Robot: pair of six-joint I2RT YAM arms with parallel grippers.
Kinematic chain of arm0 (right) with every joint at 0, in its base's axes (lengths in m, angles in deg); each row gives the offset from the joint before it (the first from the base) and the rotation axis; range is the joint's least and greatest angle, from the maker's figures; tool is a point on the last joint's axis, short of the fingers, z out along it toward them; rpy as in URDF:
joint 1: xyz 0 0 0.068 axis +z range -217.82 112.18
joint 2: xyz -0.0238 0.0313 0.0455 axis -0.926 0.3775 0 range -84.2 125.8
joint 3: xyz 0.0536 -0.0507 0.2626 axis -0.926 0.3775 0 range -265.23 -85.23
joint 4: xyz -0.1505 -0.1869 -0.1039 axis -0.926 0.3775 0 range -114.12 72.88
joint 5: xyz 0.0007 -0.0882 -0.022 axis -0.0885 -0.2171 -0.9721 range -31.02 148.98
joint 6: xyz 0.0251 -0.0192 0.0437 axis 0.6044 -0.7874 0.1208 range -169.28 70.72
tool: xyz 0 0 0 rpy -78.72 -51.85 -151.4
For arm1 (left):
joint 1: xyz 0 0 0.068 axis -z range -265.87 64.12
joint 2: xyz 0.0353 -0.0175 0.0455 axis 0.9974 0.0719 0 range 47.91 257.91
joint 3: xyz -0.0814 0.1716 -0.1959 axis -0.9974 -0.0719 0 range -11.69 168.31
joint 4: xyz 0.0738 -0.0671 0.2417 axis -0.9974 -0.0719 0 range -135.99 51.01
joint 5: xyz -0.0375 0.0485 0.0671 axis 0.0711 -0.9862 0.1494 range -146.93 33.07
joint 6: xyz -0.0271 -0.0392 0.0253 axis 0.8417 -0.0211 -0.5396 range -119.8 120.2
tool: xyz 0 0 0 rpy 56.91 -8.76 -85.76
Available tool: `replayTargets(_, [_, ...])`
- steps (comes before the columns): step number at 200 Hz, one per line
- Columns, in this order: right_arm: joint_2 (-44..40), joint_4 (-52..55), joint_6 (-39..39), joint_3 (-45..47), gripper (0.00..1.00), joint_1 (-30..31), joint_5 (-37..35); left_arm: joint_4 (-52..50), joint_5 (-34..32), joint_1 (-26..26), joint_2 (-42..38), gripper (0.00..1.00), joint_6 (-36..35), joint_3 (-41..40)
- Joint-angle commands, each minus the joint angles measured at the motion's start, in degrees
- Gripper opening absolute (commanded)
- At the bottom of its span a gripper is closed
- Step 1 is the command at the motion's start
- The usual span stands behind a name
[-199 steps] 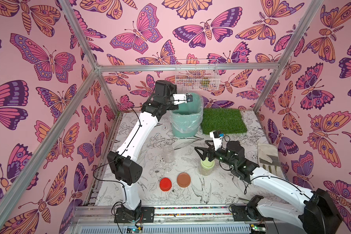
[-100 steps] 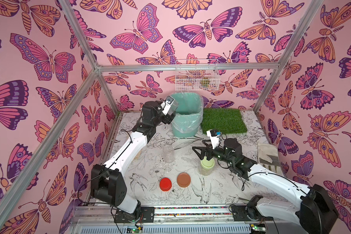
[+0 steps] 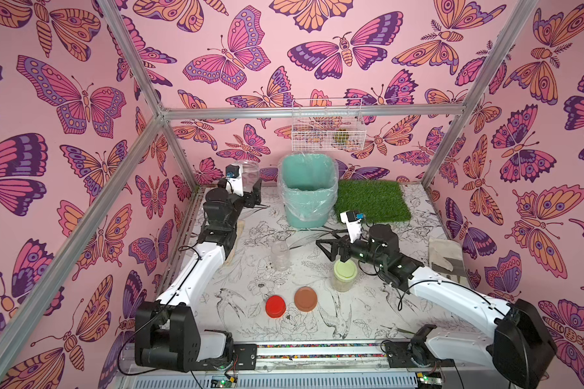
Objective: Empty moldy peanuts from jars
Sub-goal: Pour the moldy peanuts from the jar into the trash bin.
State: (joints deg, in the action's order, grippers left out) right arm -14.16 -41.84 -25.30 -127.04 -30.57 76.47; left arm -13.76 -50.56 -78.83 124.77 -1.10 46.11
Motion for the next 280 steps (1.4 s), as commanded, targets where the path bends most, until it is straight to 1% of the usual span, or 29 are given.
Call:
replayTargets(1, [0.78,0.84,0.57,-2.1,0.99,0.36,0.52,5.85,1.88,-0.37,-1.41,0.0,1.91,-0.09])
replayTargets(33, [0.94,0.62,0.45,-1.88,0.99,0.36,0.57,4.18,2.84,-0.43,-0.98,0.0,-0.26,1.32])
replayTargets(60, [0.96,-0.37,0.36,-1.04,0.99,0.4,0.69,1.85,6.29,-0.42,-0.25,0.0,-3.45,3.04])
replayTargets(73, [0.89,-1.05,0.27,-0.53,0.99,0.4,0.58,-2.0,8.74,-0.2,0.54,0.0,-7.38,5.64])
replayTargets(85, [0.93,-1.75,0.18,0.07,0.99,0.42,0.67,-8.07,9.82,0.98,1.58,0.0,-14.02,9.52])
replayTargets(103, [0.97,-3.0,-0.04,1.13,0.99,0.37,0.63,-20.58,8.11,4.53,4.27,0.0,-28.52,17.12])
replayTargets(105, [0.93,-3.13,0.0,1.25,0.99,0.36,0.61,-22.01,7.8,5.1,4.62,0.0,-31.14,18.32])
replayTargets(119, [0.84,-3.62,-0.09,1.88,0.99,0.35,0.29,-32.3,2.2,8.64,8.62,0.0,-45.59,26.65])
replayTargets(132, [0.65,-3.8,-0.48,2.41,0.99,0.32,-0.02,-38.86,-4.53,12.23,13.49,0.0,-58.53,35.14])
replayTargets(137, [0.51,-4.0,-0.74,2.64,0.99,0.33,-0.04,-41.26,-6.83,13.69,15.75,0.0,-64.93,38.89])
replayTargets(143, [0.39,-4.24,-0.62,2.88,0.99,0.36,-0.09,-44.08,-11.12,15.67,18.83,0.0,-73.42,43.1])
replayTargets(152, [0.04,-4.78,-0.4,3.27,0.99,0.25,0.04,-46.93,-21.07,18.51,24.23,0.0,-90.04,48.68])
replayTargets(158, [-0.26,-5.15,-0.27,3.46,0.99,0.21,0.27,-46.56,-29.19,19.75,28.31,0.0,-101.56,52.16])
replayTargets(159, [-0.34,-5.23,-0.27,3.51,0.99,0.24,0.26,-46.31,-30.44,19.84,29.07,0.0,-102.47,52.69])
replayTargets(163, [-0.61,-5.31,-0.26,3.57,0.99,0.2,0.42,-44.32,-34.39,20.05,31.43,0.0,-109.64,54.55])
replayTargets(166, [-0.79,-5.29,-0.35,3.58,0.99,0.25,0.37,-42.18,-35.71,20.1,32.7,0.0,-113.68,55.59])
replayTargets(169, [-0.99,-5.23,-0.43,3.67,0.99,0.12,0.44,-41.28,-35.18,20.06,33.32,0.0,-116.1,56.5])
replayTargets(172, [-1.1,-5.14,-0.48,3.73,0.99,0.19,0.37,-41.17,-33.35,20.15,33.76,0.0,-116.29,57.64])
replayTargets(179, [-1.5,-4.79,-0.85,3.99,0.99,0.24,-0.21,-41.28,-29.22,20.87,34.76,0.0,-112.99,60.83])
replayTargets(187, [-1.96,-4.2,-1.22,4.3,0.99,0.1,-1.09,-41.47,-27.39,21.47,36.0,0.0,-112.52,63.76])
replayTargets(201, [-2.98,-3.05,-2.59,4.86,0.99,-0.05,-1.92,-38.78,-27.23,21.69,37.19,0.0,-117.71,64.11])
replayTargets(214, [-3.59,-2.85,-3.39,5.46,0.99,-0.46,-2.25,-38.68,-26.14,21.74,37.27,0.0,-116.32,64.13])
replayTargets(230, [-3.88,-2.91,-3.51,5.85,0.99,-0.99,-2.31,-38.25,-26.33,21.69,37.15,0.0,-117.17,63.15])
replayTargets(280, [-2.65,-3.82,-2.2,5.16,0.99,-1.05,-1.38,-37.44,-25.31,21.6,36.39,0.0,-116.14,61.7])
